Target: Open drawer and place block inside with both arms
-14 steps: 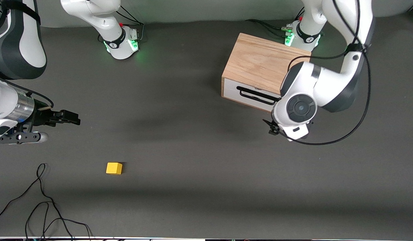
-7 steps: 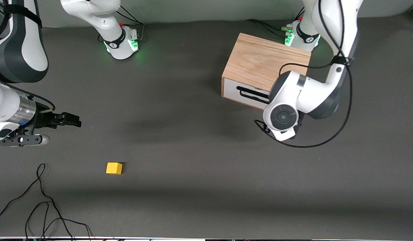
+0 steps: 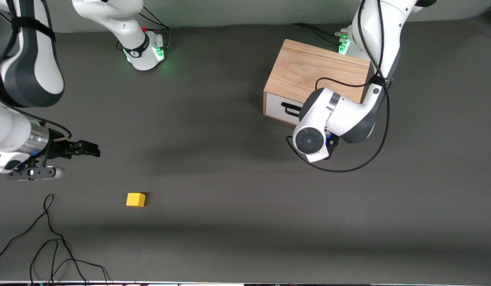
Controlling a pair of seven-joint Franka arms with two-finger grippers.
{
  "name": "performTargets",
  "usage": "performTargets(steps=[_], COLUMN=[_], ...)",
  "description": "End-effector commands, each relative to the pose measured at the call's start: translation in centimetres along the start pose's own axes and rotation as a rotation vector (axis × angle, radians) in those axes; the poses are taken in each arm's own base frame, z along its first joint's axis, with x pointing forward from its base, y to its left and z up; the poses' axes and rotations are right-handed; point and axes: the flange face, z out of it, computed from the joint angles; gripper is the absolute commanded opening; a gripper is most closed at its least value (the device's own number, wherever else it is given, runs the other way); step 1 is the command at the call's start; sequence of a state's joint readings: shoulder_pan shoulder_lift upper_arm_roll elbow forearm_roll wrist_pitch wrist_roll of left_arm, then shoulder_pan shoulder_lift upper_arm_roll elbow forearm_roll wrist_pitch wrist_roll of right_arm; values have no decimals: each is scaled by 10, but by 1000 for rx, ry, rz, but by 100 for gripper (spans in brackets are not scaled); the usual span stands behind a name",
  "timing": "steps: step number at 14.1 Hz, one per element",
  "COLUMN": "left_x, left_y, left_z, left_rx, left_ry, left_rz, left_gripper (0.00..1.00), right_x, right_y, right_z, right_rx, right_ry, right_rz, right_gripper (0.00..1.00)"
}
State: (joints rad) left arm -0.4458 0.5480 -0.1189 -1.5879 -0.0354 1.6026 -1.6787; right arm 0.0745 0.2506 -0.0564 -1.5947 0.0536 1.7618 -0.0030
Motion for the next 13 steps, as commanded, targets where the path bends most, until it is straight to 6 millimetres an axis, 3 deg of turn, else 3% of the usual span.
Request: performTargets(steps=[1,13], left_x=[-3,-8], left_y=[-7,23], left_z=[-2,33], left_rx=[39,30], left_ry=[-4,-85], left_rz=[-15,-26], left_gripper=[100,100], right_x=[12,7], right_y=[-3,4], right_z=[4,-4], right_rx=[13,10], right_ry=[8,9], right_rz=[16,18], right_gripper=[100,100])
